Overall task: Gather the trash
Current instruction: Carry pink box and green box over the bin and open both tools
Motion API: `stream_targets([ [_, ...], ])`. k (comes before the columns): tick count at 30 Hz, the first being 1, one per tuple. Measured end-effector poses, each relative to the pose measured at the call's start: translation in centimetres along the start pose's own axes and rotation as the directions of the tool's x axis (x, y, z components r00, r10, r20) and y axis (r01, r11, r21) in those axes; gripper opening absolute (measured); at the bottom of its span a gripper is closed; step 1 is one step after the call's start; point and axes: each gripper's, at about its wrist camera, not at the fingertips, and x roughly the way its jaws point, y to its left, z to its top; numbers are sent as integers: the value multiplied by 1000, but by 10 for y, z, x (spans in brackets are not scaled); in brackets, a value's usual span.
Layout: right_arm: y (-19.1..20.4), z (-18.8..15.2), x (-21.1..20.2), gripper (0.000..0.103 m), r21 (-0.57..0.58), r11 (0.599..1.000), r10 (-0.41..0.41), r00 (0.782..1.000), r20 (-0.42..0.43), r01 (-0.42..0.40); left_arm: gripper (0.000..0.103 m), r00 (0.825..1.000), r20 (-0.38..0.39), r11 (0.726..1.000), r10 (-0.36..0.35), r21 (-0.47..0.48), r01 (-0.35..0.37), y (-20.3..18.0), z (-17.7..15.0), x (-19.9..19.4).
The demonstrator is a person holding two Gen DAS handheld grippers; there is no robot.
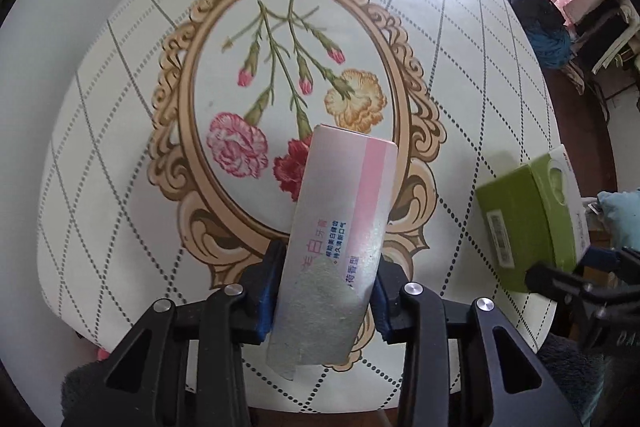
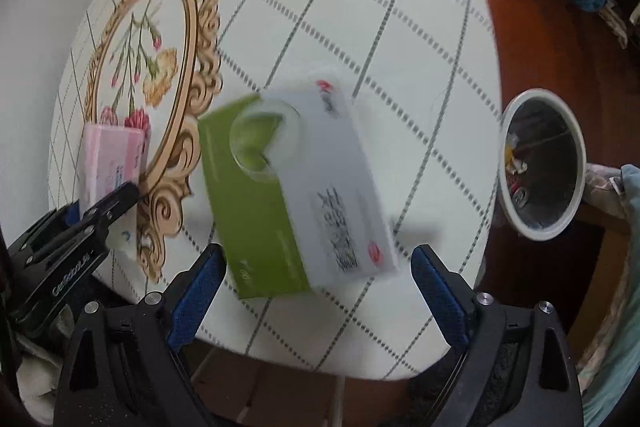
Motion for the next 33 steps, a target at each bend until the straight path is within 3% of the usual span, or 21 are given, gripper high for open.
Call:
stream_targets([
  [1, -2, -2, -2, 91, 7, 1000, 11, 1000, 18, -11, 35, 1000, 9, 1000, 5, 3, -5, 2, 0, -4],
  [2, -3, -2, -4, 78, 15, 999, 42, 999, 35, -42, 35, 1000, 17, 1000, 10, 4, -10, 4, 0, -8],
  [8, 2, -3, -6, 78, -22, 998, 53, 996, 76, -51, 34, 998, 48, 1000, 27, 2, -27, 2, 1, -20],
  [11, -1, -4, -12, 77, 13, 996, 82, 989, 123, -85, 34, 997, 66, 999, 33, 9, -34, -4, 0, -24],
  [17, -35, -15, -53, 77, 106, 975, 162, 952, 259, -195, 34, 991, 130, 999, -25, 32, 21, -34, 8, -53],
  [22, -87, -31, -95, 77, 191, 951, 158, 911, 380, -245, 34, 972, 188, 986, -144, 115, 124, -98, 27, -85],
  [27, -176, -60, -124, 77, 320, 927, 36, 895, 445, -196, 34, 938, 86, 926, -336, 212, 312, -194, 49, -65],
  [30, -228, -72, -120, 77, 402, 903, -38, 905, 423, -150, 34, 906, -21, 877, -422, 242, 414, -256, 62, -28],
  [33, -284, -81, -100, 77, 490, 864, -93, 920, 380, -114, 34, 878, -124, 845, -462, 240, 478, -305, 74, 12],
])
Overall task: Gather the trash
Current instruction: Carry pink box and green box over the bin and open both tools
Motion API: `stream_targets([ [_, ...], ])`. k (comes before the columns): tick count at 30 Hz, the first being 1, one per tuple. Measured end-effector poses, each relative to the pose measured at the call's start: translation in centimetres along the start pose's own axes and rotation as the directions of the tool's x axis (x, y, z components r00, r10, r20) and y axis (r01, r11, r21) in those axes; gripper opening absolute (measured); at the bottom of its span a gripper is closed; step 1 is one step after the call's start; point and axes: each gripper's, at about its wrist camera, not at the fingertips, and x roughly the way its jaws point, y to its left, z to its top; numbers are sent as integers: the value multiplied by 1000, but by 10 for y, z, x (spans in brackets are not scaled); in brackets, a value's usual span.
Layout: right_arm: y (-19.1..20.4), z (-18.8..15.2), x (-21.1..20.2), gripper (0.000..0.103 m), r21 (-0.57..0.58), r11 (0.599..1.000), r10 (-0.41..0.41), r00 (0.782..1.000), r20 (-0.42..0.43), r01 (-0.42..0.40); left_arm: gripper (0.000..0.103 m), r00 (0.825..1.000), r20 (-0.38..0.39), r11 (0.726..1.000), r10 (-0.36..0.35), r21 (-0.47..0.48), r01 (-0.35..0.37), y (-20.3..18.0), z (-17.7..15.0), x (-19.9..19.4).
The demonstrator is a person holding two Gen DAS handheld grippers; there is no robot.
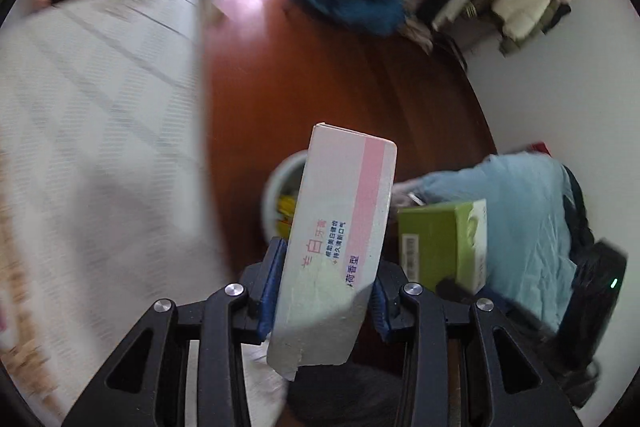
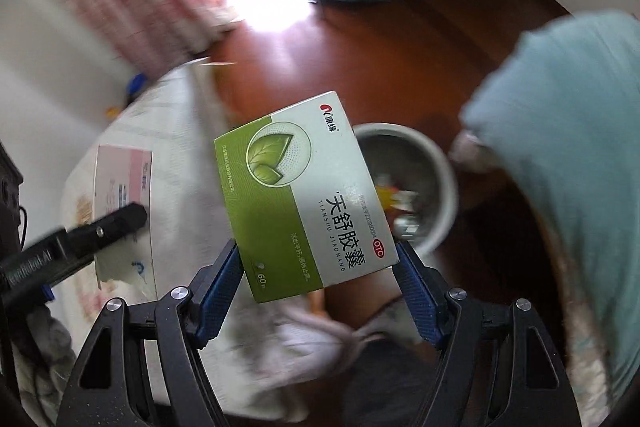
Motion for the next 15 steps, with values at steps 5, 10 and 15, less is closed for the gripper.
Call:
stream_targets([
  [5, -54, 18, 51, 77, 43, 990, -130, 991, -41, 132, 35, 988, -147, 999, -50, -5, 49, -17, 32, 93],
  [10, -69, 34, 97, 77, 40, 978, -203, 976, -83, 206, 35, 964, -242, 994, -111, -41, 104, -17, 53, 152],
  [15, -74, 49, 127, 77, 21, 970, -238, 965, -110, 242, 45, 953, -278, 991, -125, -86, 105, -9, 56, 170],
])
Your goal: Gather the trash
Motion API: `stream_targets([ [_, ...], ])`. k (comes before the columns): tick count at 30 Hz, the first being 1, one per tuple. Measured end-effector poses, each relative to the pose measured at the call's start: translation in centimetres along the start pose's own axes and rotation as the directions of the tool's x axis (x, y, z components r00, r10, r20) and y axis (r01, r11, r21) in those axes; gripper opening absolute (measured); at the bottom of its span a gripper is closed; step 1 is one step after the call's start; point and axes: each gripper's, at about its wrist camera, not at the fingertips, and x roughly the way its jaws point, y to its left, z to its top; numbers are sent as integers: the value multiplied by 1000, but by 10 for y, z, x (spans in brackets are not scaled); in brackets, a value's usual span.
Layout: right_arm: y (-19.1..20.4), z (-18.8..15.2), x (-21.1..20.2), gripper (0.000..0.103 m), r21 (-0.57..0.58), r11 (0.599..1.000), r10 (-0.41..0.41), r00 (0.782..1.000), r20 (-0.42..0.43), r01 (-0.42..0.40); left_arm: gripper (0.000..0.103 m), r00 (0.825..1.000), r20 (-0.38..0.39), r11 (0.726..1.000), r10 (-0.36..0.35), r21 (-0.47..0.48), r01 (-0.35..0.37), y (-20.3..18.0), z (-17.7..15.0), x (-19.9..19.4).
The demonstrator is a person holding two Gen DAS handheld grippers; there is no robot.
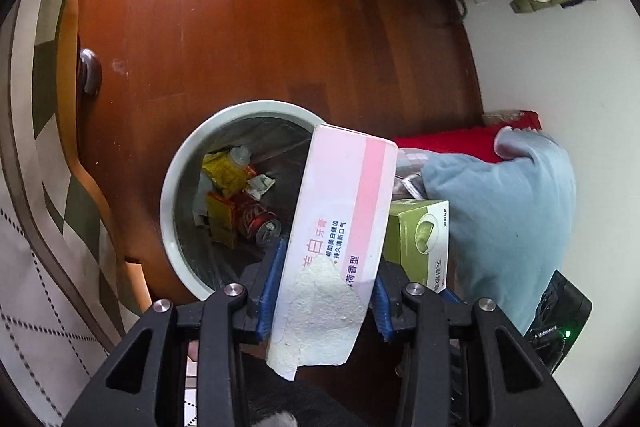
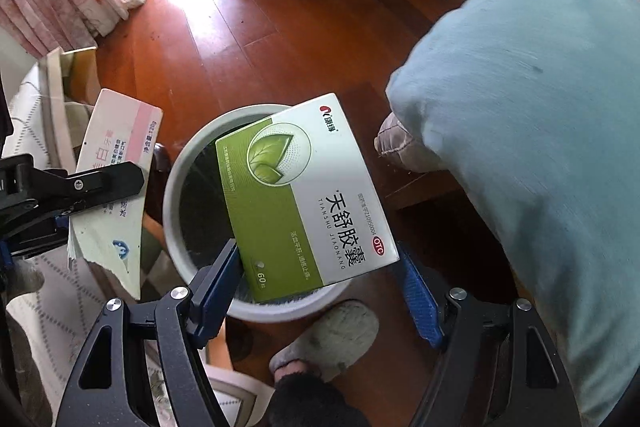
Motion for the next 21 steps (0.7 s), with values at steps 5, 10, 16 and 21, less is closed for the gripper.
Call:
stream_targets([
  [5, 1, 9, 8, 100, 11, 1000, 4, 1000, -26, -4, 99, 999, 38, 999, 24, -33, -23, 5, -7, -19],
  [10, 0, 0, -16, 103, 15, 1000, 4, 1000, 2, -4, 99, 979, 111, 981, 172, 67, -180, -11, -25, -48],
  [16, 2, -32, -72, 103, 21, 1000, 2, 998, 58, -3, 99, 882, 304, 888, 360, 180, -424, -43, -85, -101],
  [21, 1, -69, -130, 103, 18, 999, 36, 992, 117, -38, 99, 821, 406, 837, 402, 202, -509, -61, -143, -144],
])
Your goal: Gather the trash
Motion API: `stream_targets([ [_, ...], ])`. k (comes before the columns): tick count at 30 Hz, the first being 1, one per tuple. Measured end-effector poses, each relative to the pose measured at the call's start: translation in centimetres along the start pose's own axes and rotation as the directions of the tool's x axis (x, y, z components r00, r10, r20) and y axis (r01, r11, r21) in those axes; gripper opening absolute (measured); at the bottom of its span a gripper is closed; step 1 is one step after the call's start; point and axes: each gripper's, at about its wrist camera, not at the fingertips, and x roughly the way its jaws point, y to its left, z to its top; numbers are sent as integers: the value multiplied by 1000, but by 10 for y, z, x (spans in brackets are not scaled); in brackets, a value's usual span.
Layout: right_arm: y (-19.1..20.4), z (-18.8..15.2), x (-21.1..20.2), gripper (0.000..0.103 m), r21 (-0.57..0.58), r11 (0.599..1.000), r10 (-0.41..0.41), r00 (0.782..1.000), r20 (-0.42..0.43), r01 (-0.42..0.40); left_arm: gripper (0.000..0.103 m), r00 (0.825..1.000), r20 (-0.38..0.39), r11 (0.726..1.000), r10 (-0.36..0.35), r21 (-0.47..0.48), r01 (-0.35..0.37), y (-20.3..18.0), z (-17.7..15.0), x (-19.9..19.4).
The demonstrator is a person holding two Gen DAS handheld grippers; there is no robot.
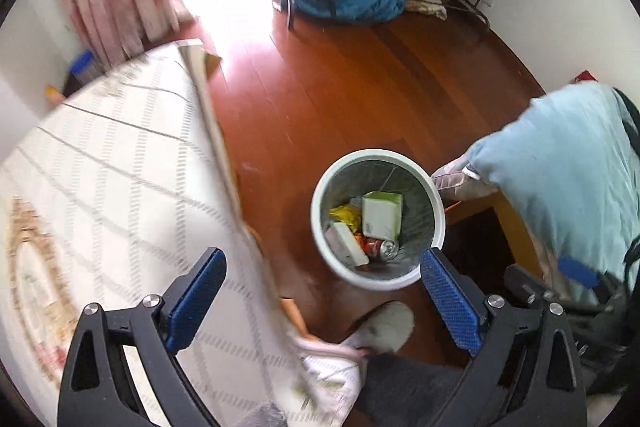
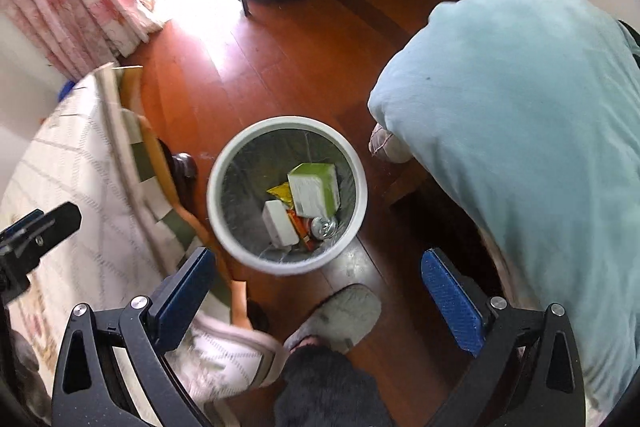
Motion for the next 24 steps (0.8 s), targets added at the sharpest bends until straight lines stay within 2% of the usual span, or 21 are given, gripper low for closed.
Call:
stream_targets([
  [6, 5, -35, -70, 103, -27, 999, 48, 996, 70, -46, 99, 996, 89, 999, 32, 26, -35, -4, -35, -70],
  [12, 9, -66, -138, 103, -54, 993, 111, 985, 132, -105, 99, 988, 149, 999, 28, 27, -32, -7, -56, -123],
  [18, 7, -89, -202, 103, -86, 981, 186, 966, 182, -173, 99, 976, 217, 999, -7, 33, 0, -7, -74, -182],
  [24, 4, -111, -266, 103, -127, 962, 265, 937, 227, -241, 99, 959, 270, 996, -85, 30, 80, -7, -93, -240],
])
